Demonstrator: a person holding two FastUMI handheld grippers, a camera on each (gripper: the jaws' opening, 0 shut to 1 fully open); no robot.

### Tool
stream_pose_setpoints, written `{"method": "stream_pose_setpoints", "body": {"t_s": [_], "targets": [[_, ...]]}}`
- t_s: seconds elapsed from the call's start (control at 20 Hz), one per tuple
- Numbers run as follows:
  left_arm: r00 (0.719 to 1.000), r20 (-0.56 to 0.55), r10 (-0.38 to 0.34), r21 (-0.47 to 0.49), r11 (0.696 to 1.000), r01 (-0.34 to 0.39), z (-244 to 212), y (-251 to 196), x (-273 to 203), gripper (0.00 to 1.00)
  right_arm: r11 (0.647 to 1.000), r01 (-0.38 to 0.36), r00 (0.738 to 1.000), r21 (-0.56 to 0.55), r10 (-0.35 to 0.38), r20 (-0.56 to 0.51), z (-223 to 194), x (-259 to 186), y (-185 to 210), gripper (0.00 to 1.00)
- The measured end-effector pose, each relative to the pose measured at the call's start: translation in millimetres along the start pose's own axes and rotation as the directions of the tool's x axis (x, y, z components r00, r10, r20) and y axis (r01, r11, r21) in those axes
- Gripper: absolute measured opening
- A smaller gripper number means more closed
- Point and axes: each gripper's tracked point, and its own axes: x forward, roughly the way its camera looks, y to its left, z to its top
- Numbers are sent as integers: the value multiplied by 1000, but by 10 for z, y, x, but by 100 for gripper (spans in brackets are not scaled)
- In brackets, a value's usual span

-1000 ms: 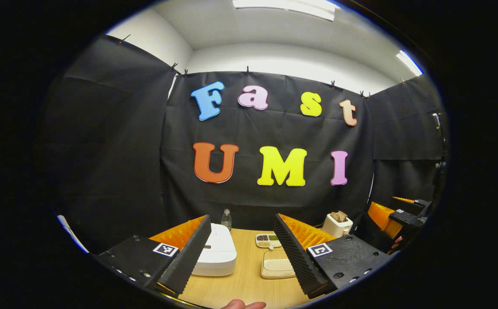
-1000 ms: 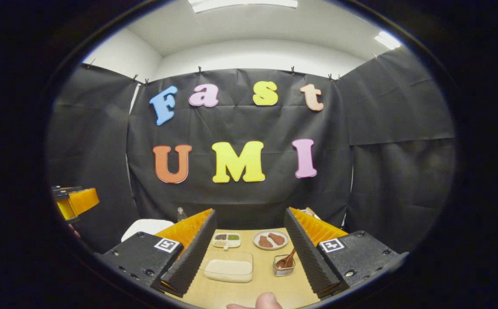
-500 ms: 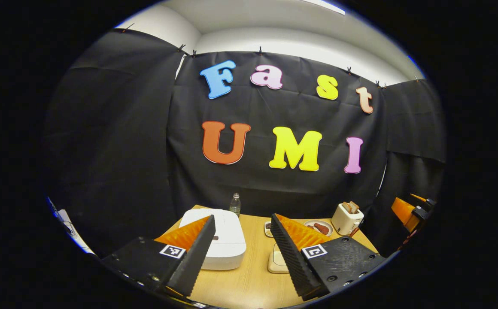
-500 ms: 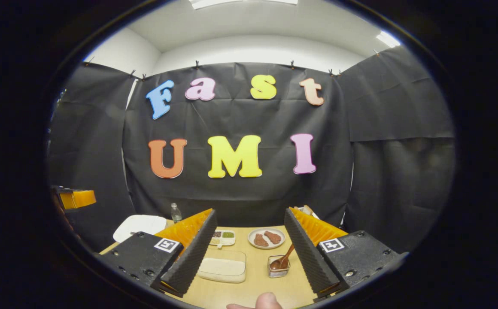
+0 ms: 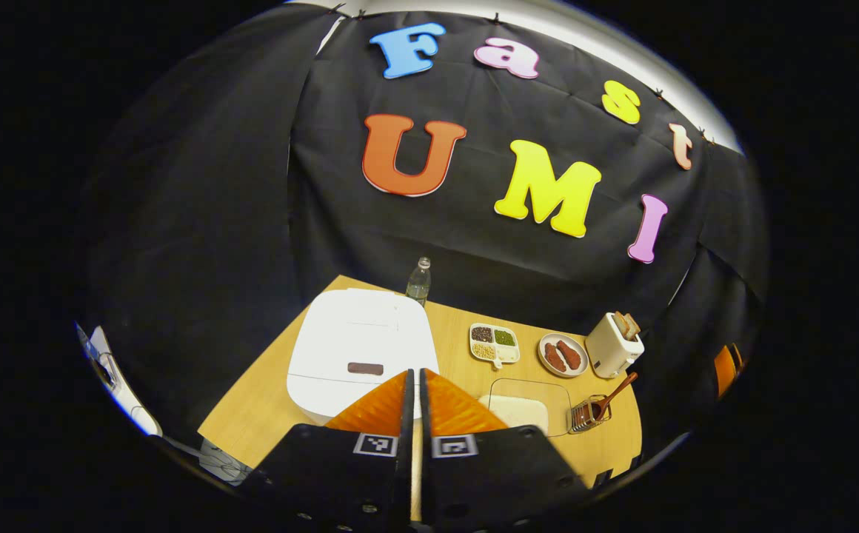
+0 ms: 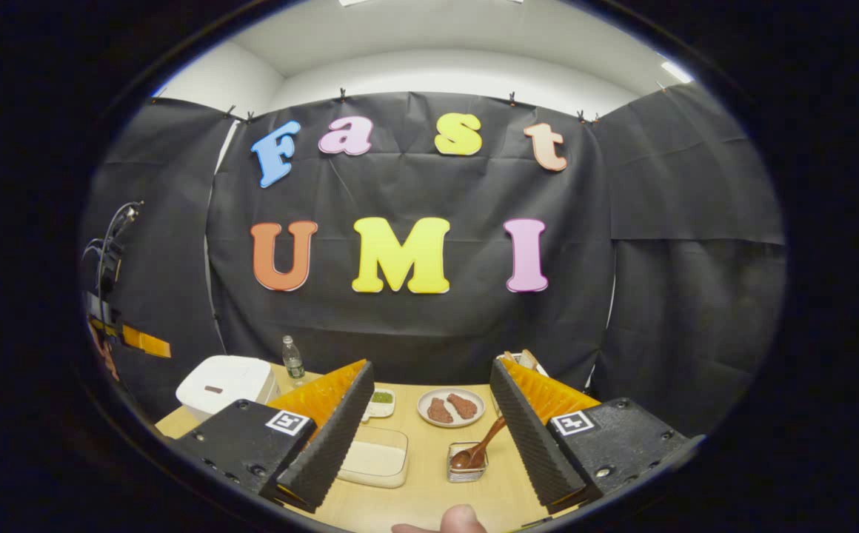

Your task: Close the left gripper, press the button to open the rice cooker; take a wooden spoon from the chopstick holder with the right hand, scoop a spoonful of rice and pour it into the rice cooker, then put the wooden spoon back into the chopstick holder.

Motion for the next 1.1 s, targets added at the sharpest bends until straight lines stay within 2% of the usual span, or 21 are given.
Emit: {"method": "stream_pose_setpoints", "body": {"t_s": [0.05,0.15,0.35,0.4,0.45,0.5,0.7,0.95,1.1], "targets": [[999,-39,-5,-20,1000,4,-25,69,45,0,1000,3,1000,4,-3,-10,-35,40,-33,100],[996,-93,-12,-74,997,5,-50,209,283,0,1000,10,999,5,-10,-31,-99,121,-82,100],[984,-179,15,-90,995,-31,-164,519,754,0,1000,26,998,-11,-26,-61,-197,228,-177,100],[978,-207,20,-90,995,-39,-219,581,867,8,999,31,997,-18,-32,-70,-228,256,-202,100],[973,-228,23,-95,994,-45,-273,627,949,0,999,36,996,-22,-38,-77,-254,270,-231,100],[969,-245,24,-101,994,-50,-311,655,1021,0,999,43,995,-27,-45,-84,-273,285,-260,100],[961,-273,36,-102,993,-66,-422,759,1241,0,998,58,992,-39,-62,-113,-362,332,-327,100],[949,-313,26,-125,990,-68,-627,807,1313,0,998,41,990,-38,-46,-136,-434,405,-233,100],[958,-288,19,-128,990,-58,-627,814,1328,0,999,34,990,-36,-38,-136,-445,424,-197,100]]}}
